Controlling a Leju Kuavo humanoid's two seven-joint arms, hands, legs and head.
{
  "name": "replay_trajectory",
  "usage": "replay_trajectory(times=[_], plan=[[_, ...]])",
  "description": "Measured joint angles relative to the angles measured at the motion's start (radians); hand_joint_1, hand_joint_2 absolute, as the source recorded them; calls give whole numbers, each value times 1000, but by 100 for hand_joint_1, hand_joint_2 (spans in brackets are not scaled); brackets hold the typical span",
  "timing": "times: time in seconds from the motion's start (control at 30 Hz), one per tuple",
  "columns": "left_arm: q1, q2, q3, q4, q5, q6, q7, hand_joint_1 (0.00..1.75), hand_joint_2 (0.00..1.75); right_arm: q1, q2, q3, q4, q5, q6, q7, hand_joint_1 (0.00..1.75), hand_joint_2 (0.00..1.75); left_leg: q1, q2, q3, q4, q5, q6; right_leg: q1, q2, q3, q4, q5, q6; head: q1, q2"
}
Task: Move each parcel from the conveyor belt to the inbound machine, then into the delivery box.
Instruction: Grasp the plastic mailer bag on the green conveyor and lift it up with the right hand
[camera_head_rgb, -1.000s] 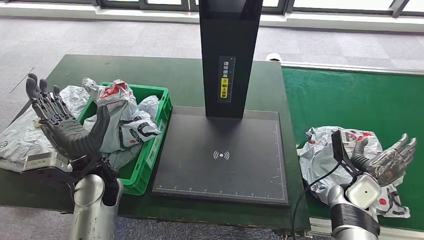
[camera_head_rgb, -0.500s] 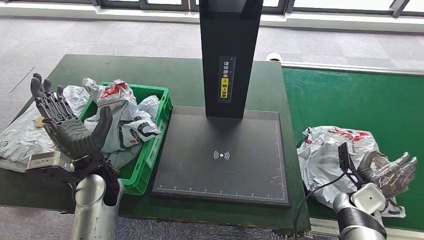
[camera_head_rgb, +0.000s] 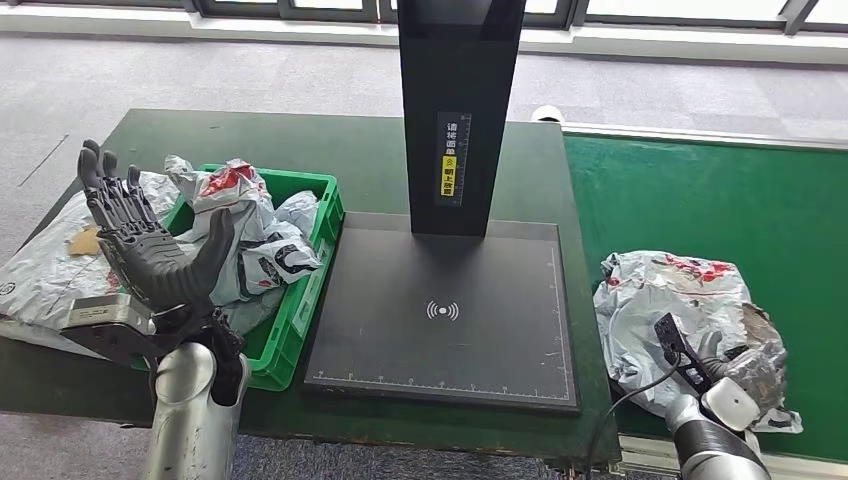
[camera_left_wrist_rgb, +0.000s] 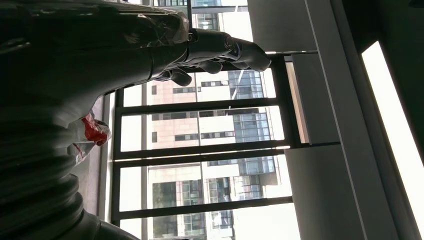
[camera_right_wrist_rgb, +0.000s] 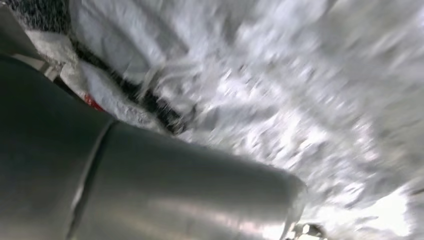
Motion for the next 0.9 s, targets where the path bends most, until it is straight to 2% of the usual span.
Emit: replay_trajectory(times=[0.03,0.13,0.17,0.4,0.63,0.7,0.83,0.9], plan=[[0,0,0,2,0,0,0,0,175,-4,3,-8,3,-21,21,-50,15,175,0,0,0,0,0,0,0,0,0,0,0,0,0,0],[-4,0,0,9,0,0,0,0,175,-20,18,-34,12,-71,80,-180,146,175,0,0,0,0,0,0,0,0,0,0,0,0,0,0],[-5,0,0,11,0,0,0,0,175,-25,24,-38,14,-77,93,-199,175,175,0,0,0,0,0,0,0,0,0,0,0,0,0,0],[-9,0,0,21,-8,1,0,0,175,-53,53,-55,20,-120,139,-318,175,175,0,0,0,0,0,0,0,0,0,0,0,0,0,0],[-9,0,0,23,-12,2,0,0,175,-63,70,-58,20,-144,136,-375,175,175,0,0,0,0,0,0,0,0,0,0,0,0,0,0],[-9,0,0,23,-13,3,0,0,175,-64,76,-63,20,-169,130,-434,175,175,0,0,0,0,0,0,0,0,0,0,0,0,0,0],[-9,0,0,23,-14,5,0,0,175,-65,100,-71,7,-244,122,-606,175,175,0,0,0,0,0,0,0,0,0,0,0,0,0,0],[-9,0,0,23,-15,5,0,0,175,-69,113,-72,-3,-261,121,-641,175,175,1,0,0,0,0,0,1,0,0,0,0,0,0,0]])
